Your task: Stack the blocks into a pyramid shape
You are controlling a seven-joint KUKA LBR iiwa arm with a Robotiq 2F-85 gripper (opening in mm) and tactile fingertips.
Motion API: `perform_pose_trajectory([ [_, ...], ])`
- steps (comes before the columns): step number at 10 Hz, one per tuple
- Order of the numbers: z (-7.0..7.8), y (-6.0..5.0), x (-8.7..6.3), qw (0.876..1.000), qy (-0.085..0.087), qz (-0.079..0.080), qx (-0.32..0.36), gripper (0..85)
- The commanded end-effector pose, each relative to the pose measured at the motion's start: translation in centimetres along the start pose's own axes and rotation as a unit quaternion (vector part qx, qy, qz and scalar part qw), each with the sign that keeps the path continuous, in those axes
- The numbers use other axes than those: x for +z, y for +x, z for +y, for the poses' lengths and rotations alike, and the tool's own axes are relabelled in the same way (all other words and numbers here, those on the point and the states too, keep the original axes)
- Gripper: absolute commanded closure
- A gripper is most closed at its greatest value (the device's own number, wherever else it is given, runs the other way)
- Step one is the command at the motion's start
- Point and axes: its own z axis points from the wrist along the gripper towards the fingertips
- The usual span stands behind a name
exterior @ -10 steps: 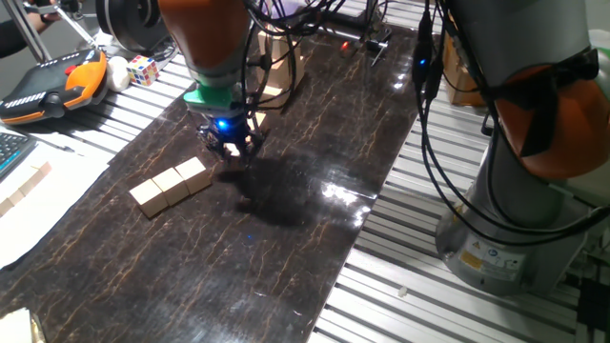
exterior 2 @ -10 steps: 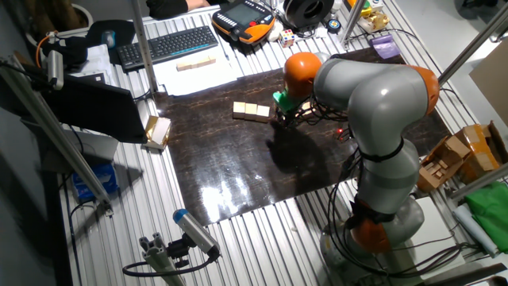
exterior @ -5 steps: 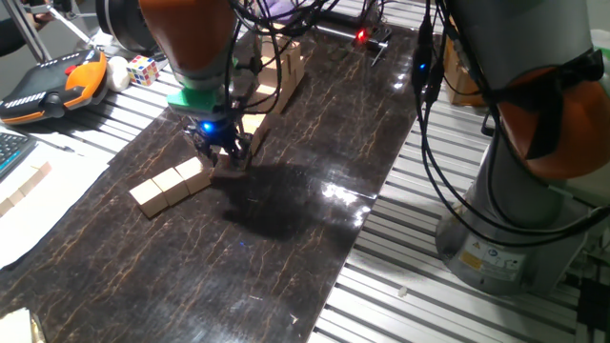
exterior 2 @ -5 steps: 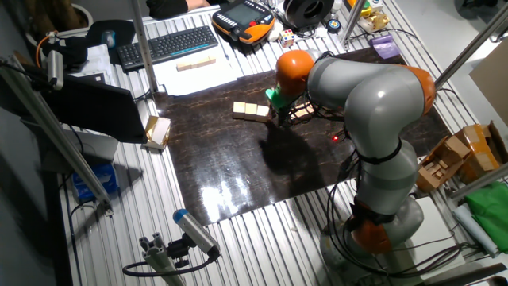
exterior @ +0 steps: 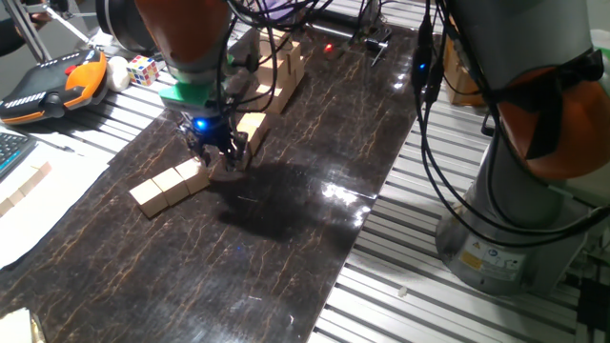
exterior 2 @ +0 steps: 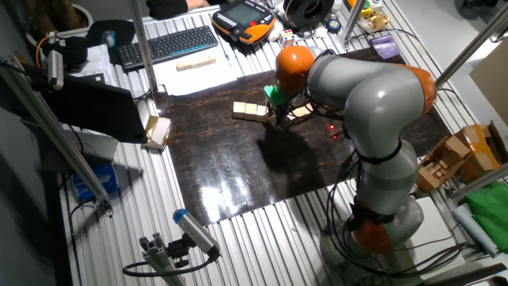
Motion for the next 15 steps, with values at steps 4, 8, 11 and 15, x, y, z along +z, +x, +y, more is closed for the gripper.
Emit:
perform_pose_trajectory([
  [4, 0.1, -0.1, -0.6, 0.963, 0.001, 0.005, -0.269, 34.7],
  [8, -0.1, 1.5, -1.2, 0.878, 0.023, 0.026, -0.478, 34.0],
  [11, -0.3, 1.6, -1.3, 0.835, 0.020, 0.030, -0.550, 41.0],
  [15, -0.3, 1.6, -1.3, 0.784, 0.028, 0.024, -0.620, 40.3],
])
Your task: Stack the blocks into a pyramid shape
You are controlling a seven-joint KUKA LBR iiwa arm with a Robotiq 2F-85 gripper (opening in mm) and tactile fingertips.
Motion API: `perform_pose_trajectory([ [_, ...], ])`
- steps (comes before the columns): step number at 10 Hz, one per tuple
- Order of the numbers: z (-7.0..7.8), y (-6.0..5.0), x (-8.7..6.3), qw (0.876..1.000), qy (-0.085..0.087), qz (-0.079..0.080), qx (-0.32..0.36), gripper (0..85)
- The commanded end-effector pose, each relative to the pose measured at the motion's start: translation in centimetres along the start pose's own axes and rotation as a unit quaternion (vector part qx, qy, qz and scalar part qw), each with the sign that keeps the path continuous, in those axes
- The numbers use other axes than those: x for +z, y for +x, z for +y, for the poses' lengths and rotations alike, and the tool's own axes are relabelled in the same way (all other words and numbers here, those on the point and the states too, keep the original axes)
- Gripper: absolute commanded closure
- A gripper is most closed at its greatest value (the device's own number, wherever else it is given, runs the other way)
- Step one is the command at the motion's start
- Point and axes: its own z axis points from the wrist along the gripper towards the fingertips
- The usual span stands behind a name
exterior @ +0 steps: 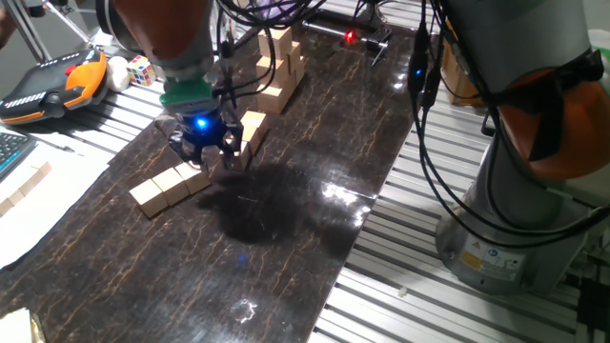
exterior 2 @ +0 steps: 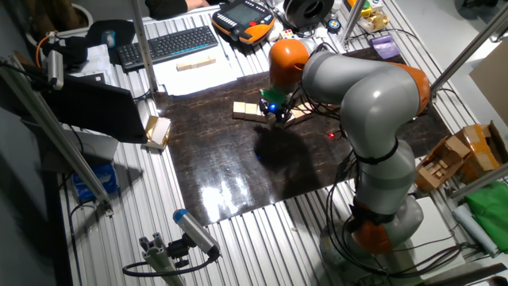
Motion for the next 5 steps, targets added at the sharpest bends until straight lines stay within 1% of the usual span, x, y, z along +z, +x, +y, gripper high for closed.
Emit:
perform_pose_trajectory([
  [1, 0.00, 0.00, 0.00, 0.913, 0.002, -0.003, -0.407, 41.0],
  [2, 0.00, 0.00, 0.00, 0.908, 0.008, -0.016, -0.418, 41.0],
  [3, 0.00, 0.00, 0.00, 0.895, 0.023, -0.021, -0.444, 41.3],
  [4, 0.00, 0.00, 0.00, 0.886, 0.035, -0.025, -0.461, 42.7],
  [5, 0.00, 0.00, 0.00, 0.882, 0.038, -0.027, -0.469, 44.7],
])
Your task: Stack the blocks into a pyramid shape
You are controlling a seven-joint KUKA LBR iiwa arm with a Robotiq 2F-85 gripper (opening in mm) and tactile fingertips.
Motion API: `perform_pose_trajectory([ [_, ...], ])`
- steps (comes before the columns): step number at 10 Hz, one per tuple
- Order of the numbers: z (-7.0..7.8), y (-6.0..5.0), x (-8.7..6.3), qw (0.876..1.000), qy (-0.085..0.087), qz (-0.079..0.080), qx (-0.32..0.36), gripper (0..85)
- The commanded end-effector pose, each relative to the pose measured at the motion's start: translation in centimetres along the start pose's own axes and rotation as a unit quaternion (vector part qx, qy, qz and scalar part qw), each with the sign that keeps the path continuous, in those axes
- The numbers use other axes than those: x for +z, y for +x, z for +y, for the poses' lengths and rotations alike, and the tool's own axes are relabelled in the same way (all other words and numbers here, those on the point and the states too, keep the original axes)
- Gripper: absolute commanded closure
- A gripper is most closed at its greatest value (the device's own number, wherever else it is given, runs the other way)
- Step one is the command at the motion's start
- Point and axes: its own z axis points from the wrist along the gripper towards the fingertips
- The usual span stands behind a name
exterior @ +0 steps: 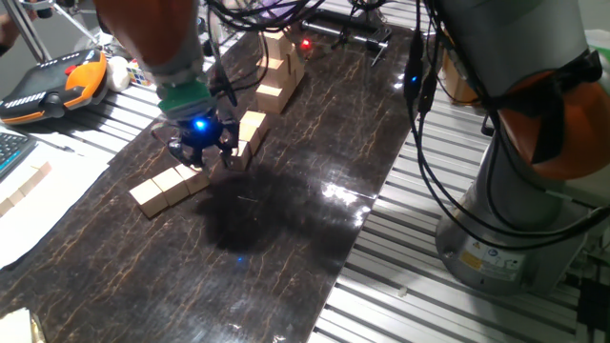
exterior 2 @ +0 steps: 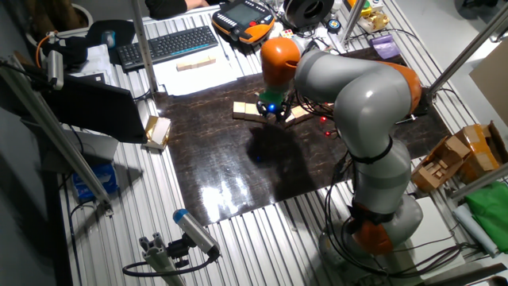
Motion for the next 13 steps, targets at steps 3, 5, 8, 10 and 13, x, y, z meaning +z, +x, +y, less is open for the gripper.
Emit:
perform_pose_trajectory([
  [3, 0.0, 0.0, 0.0, 0.923, -0.001, -0.027, -0.385, 42.7],
  [5, 0.0, 0.0, 0.0, 0.928, -0.003, -0.028, -0.371, 31.7],
  [8, 1.2, -1.0, 0.8, 0.930, -0.003, -0.027, -0.368, 21.3],
  [10, 1.5, -1.0, 1.2, 0.930, -0.001, -0.029, -0.368, 21.3],
  [13, 2.0, -1.2, 1.9, 0.939, -0.008, -0.023, -0.343, 19.3],
])
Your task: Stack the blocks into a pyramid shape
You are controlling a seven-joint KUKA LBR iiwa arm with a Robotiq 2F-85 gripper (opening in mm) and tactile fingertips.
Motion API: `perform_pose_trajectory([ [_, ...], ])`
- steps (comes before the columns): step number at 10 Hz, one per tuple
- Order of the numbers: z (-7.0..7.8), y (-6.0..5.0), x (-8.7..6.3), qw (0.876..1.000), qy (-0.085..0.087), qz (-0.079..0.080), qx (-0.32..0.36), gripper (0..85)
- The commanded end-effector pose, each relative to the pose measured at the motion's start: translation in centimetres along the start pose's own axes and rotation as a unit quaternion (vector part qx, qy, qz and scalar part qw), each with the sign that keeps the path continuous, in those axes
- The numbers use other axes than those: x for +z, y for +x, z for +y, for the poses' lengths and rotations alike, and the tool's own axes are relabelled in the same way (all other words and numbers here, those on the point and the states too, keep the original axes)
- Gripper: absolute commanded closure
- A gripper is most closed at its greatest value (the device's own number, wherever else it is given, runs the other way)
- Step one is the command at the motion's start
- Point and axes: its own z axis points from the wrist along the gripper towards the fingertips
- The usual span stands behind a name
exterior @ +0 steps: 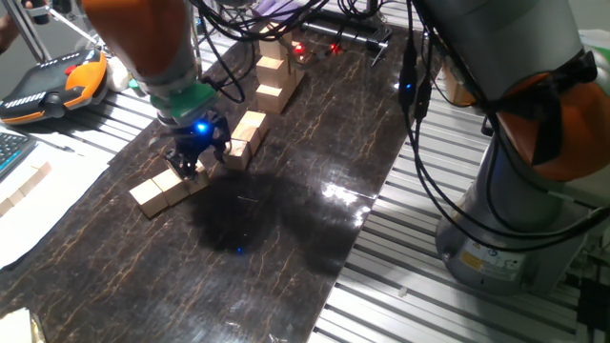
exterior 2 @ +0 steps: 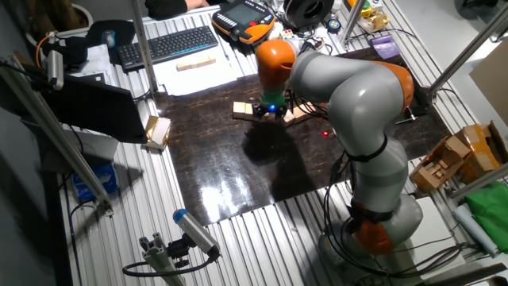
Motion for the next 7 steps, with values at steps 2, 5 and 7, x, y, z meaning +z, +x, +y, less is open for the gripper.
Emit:
perform_pose_trajectory([
  [2, 0.17, -0.22, 0.29, 0.996, -0.007, -0.006, -0.085, 17.7],
  [5, 0.10, -0.27, 0.42, 0.998, 0.001, -0.011, -0.060, 16.7],
  [7, -0.02, -0.30, 0.39, 0.999, 0.004, -0.014, -0.051, 16.0],
])
